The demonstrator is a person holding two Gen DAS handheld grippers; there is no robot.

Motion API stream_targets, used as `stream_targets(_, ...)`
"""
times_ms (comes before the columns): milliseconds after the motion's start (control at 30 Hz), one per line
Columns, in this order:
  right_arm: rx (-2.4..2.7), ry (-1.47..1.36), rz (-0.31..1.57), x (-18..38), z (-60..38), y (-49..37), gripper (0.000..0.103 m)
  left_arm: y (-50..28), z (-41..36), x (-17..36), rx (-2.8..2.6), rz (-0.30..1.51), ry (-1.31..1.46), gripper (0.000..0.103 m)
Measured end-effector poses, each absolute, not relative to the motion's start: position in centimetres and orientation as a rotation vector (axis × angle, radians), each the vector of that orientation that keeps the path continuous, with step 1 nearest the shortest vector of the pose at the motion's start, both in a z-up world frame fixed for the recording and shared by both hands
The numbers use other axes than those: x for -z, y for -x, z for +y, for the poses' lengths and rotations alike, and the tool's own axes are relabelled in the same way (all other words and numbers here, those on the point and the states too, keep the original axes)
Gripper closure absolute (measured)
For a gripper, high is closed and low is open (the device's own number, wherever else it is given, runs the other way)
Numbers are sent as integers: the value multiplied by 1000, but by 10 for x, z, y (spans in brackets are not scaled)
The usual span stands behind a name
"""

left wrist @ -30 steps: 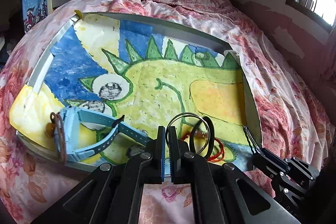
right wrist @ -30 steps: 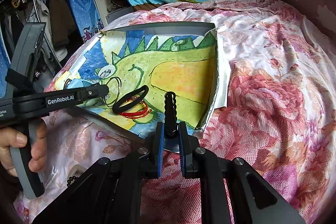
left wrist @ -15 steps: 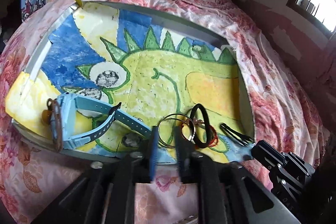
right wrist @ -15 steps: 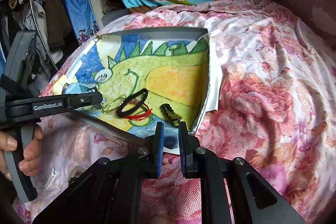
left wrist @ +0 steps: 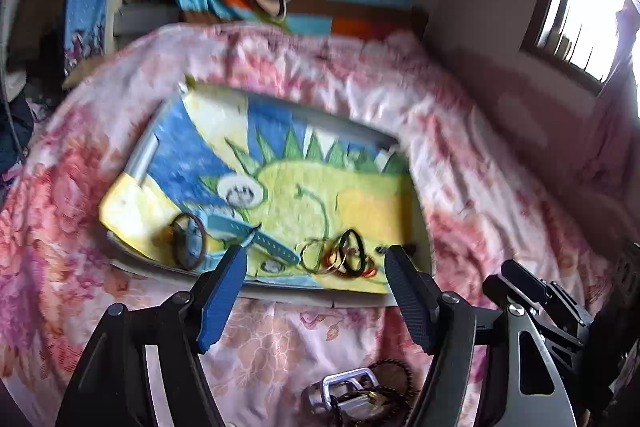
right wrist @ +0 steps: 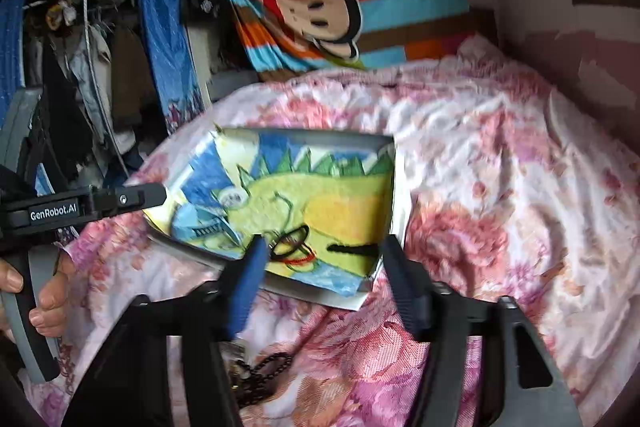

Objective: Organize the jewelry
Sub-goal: 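Withdraw both grippers from the tray toward the remaining items on the bed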

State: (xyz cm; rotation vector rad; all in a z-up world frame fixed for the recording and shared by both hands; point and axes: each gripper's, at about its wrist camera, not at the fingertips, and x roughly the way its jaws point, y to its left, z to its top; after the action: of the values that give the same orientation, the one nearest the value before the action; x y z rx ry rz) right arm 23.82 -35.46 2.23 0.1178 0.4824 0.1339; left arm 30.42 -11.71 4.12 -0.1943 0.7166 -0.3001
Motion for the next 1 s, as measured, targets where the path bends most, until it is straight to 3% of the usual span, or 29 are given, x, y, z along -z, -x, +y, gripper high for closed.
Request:
stream_targets(67, -149, -120, 438, -32, -352, -221, 33, -290, -109, -51, 306, 697, 199, 32)
stream_targets(200, -188, -104, 344, -47, -343, -183, 18, -259, -95, -66, 288, 616, 211, 7)
stream_targets(333, -194, -38, 248, -57, -325, -146, 2, -228, -82, -76, 269, 545, 227, 0)
stream_targets(667, -185, -9, 142, -70, -305, -77, 2, -143, -55, -83, 173, 342, 152, 0)
stream_targets(1000, -178, -24, 228, -54, -304, -47, 2, -93, -28, -60, 154, 351, 102, 0)
